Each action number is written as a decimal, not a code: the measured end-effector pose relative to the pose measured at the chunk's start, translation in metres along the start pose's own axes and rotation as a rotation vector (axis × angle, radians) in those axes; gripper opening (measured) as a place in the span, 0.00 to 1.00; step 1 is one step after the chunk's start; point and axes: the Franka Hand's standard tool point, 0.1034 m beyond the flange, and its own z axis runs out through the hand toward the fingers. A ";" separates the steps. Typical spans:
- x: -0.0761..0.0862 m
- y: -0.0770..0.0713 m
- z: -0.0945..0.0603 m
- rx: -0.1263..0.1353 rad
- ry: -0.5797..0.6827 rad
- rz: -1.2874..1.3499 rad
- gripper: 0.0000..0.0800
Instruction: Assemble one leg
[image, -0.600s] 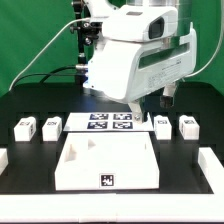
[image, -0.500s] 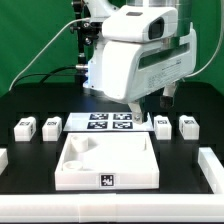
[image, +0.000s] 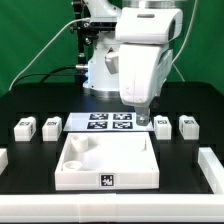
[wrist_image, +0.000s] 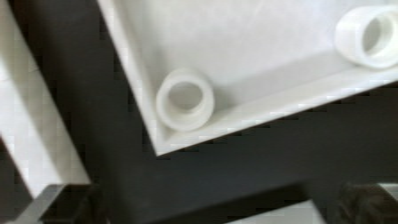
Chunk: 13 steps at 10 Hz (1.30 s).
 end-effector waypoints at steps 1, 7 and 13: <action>-0.007 -0.005 0.004 0.005 0.000 -0.099 0.81; -0.012 -0.008 0.007 0.013 -0.001 -0.143 0.81; -0.051 -0.083 0.073 0.087 0.014 -0.119 0.81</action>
Offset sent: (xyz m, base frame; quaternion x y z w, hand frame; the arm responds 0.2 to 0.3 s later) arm 0.0000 0.0000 0.0000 0.0000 0.0000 0.0000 1.0000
